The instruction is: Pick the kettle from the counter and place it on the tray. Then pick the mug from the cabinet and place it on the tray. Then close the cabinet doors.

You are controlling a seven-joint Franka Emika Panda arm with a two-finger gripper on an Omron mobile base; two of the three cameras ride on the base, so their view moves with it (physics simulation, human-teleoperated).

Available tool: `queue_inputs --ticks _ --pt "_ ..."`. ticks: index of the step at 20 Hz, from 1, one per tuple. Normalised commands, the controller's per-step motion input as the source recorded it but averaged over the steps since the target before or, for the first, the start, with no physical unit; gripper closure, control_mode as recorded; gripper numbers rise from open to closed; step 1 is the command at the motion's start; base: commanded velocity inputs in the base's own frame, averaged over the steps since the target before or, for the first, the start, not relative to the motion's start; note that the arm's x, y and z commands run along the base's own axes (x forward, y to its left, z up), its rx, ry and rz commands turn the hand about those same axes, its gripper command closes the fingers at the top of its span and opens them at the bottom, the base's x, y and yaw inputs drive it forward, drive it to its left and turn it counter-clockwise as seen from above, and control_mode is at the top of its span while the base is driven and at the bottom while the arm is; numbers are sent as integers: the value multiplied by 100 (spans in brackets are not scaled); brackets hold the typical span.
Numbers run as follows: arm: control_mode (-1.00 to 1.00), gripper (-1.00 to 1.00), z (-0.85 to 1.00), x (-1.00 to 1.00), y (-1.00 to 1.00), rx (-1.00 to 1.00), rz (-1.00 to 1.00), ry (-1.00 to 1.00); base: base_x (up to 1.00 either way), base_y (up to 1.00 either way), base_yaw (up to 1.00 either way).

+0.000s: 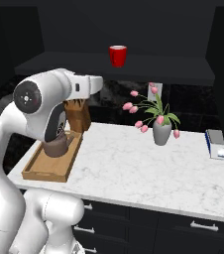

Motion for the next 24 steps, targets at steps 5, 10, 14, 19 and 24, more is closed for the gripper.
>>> queue_inputs --ticks 5,10,14,19,24 --pt "-100 -100 1 46 -1 -1 -14 1 0 0 0" --pt "-100 -100 0 59 0 0 -11 0 0 0 0" --pt "-100 -100 0 65 0 0 -4 0 0 0 0" --pt "-100 -100 0 59 0 0 0 0 0 0 0" --pt "-100 -100 -6 57 -3 0 0 0 0 0 0"
